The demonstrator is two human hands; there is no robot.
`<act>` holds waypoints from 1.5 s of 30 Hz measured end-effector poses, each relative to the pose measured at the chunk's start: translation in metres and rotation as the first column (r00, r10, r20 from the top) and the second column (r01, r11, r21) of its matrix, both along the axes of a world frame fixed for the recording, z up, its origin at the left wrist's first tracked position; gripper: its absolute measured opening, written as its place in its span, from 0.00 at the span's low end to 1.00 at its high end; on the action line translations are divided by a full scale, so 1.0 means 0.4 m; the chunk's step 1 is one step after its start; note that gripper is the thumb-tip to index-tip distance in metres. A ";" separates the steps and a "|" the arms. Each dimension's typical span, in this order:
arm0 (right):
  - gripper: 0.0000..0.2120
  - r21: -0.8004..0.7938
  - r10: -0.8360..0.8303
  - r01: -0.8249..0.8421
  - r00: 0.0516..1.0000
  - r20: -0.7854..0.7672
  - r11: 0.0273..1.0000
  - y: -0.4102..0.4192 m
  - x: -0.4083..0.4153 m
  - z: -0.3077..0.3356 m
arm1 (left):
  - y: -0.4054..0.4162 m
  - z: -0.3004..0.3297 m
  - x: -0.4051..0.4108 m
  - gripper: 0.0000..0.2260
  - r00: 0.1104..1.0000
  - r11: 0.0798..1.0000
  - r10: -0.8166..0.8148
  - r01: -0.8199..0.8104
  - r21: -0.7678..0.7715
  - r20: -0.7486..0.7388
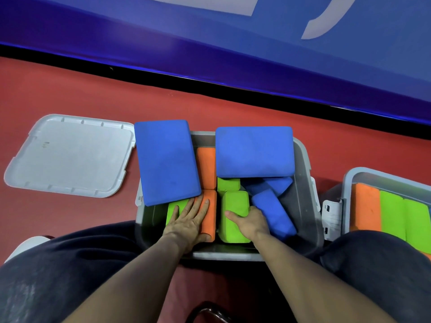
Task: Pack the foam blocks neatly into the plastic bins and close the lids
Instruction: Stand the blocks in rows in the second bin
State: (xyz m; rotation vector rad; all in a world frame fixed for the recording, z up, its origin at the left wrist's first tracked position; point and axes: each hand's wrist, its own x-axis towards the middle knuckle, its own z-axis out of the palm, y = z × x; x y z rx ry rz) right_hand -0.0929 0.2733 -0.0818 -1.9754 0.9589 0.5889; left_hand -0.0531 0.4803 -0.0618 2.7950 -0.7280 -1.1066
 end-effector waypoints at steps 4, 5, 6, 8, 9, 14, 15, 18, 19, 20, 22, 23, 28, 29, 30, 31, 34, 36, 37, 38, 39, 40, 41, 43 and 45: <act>0.44 0.032 -0.019 0.019 1.000 0.008 0.999 0.040 0.006 -0.005 | -0.001 0.002 0.002 0.45 1.000 1.000 -0.007 0.007 0.003 -0.004; 0.45 0.022 -0.029 0.029 1.000 0.007 0.999 0.048 0.007 -0.002 | -0.001 0.003 0.003 0.45 1.000 1.000 -0.008 0.008 0.004 -0.006; 0.44 0.021 -0.036 0.036 0.999 0.003 0.999 0.054 0.008 -0.004 | 0.000 0.002 0.003 0.45 1.000 1.000 -0.011 0.011 0.004 -0.005; 0.41 0.034 -0.034 0.034 0.999 -0.004 0.999 0.062 0.013 -0.007 | 0.001 0.001 0.002 0.46 1.000 1.000 -0.016 0.016 0.006 -0.003; 0.41 0.041 -0.031 0.031 0.999 -0.008 0.999 0.063 0.014 -0.008 | 0.001 0.000 0.003 0.46 1.000 1.000 -0.016 0.016 0.008 -0.002; 0.47 0.093 -0.032 0.032 0.999 0.001 0.995 0.062 0.016 -0.022 | -0.005 -0.007 0.003 0.46 1.000 1.000 -0.013 0.014 0.015 -0.010; 0.44 0.095 -0.036 0.036 0.999 0.005 0.995 0.066 0.016 -0.007 | -0.006 -0.008 0.002 0.46 1.000 1.000 -0.010 0.010 0.012 -0.013; 0.38 0.075 -0.044 0.043 0.999 0.012 0.996 0.074 0.022 -0.002 | -0.003 -0.012 0.004 0.46 1.000 1.000 -0.006 0.006 0.012 -0.007; 0.39 0.073 -0.055 0.054 0.999 -0.001 0.996 0.076 0.021 -0.002 | -0.002 -0.012 0.004 0.46 1.000 1.000 -0.007 0.007 0.011 -0.012; 0.40 0.078 -0.071 0.071 0.997 -0.007 0.994 0.076 0.021 -0.002 | -0.001 -0.013 0.003 0.46 1.000 1.000 -0.008 0.008 0.008 -0.010; 0.37 0.092 -0.076 0.076 0.997 -0.006 0.993 0.077 0.023 -0.002 | -0.001 -0.014 0.002 0.46 1.000 1.000 -0.009 0.009 0.004 -0.007; 0.37 0.098 -0.066 0.066 0.998 -0.003 0.993 0.076 0.023 -0.002 | -0.002 -0.011 0.005 0.47 1.000 1.000 -0.009 0.009 0.004 -0.012; 0.39 0.078 0.016 -0.017 1.000 0.014 0.997 0.047 0.021 -0.003 | -0.008 0.002 0.006 0.45 1.000 1.000 0.000 0.000 -0.011 -0.011; 0.36 0.048 0.027 -0.029 0.998 0.052 0.998 0.038 0.021 0.013 | -0.009 0.003 0.007 0.45 1.000 1.000 0.007 -0.007 -0.022 -0.004; 0.35 0.010 0.023 -0.024 0.996 0.087 1.000 0.025 0.020 0.029 | -0.011 0.003 0.007 0.44 1.000 0.999 0.013 -0.012 -0.035 0.003; 0.34 -0.035 0.011 -0.006 0.992 0.123 0.999 0.009 0.016 0.050 | -0.014 0.003 0.006 0.43 1.000 0.999 0.016 -0.016 -0.047 0.012; 0.26 -0.266 -0.024 0.097 0.964 0.264 0.959 -0.055 -0.009 0.094 | -0.034 0.009 -0.004 0.44 0.999 0.997 0.022 -0.019 -0.072 0.035; 0.26 -0.417 -0.022 0.143 0.959 0.282 0.898 -0.104 -0.034 0.098 | -0.049 0.012 -0.013 0.44 0.997 0.998 0.037 -0.033 -0.057 0.067; 0.30 -0.453 -0.037 0.146 0.970 0.241 0.879 -0.125 -0.046 0.099 | -0.056 0.014 -0.016 0.44 0.995 0.998 0.046 -0.042 -0.038 0.094; 0.33 -0.455 -0.062 0.140 0.981 0.183 0.880 -0.143 -0.059 0.091 | -0.064 0.016 -0.018 0.44 0.990 0.999 0.053 -0.052 -0.012 0.129; 0.37 -0.430 -0.086 0.132 0.988 0.125 0.893 -0.157 -0.070 0.088 | -0.074 0.019 -0.018 0.43 0.983 0.998 0.063 -0.067 0.015 0.174; 0.40 -0.384 -0.107 0.131 0.991 0.085 0.914 -0.168 -0.080 0.079 | -0.085 0.022 -0.017 0.43 0.971 0.996 0.074 -0.084 0.034 0.227; 0.42 -0.321 -0.122 0.135 0.991 0.058 0.937 -0.175 -0.087 0.072 | -0.097 0.026 -0.016 0.42 0.955 0.995 0.082 -0.097 0.039 0.285; 0.45 -0.221 -0.125 0.133 0.991 0.050 0.966 -0.179 -0.093 0.057 | -0.122 0.027 -0.013 0.40 0.933 0.996 0.076 -0.086 0.014 0.353; 0.48 -0.193 -0.121 0.130 0.991 0.059 0.972 -0.190 -0.090 0.024 | -0.145 0.020 -0.011 0.40 0.945 0.999 0.053 -0.045 -0.030 0.323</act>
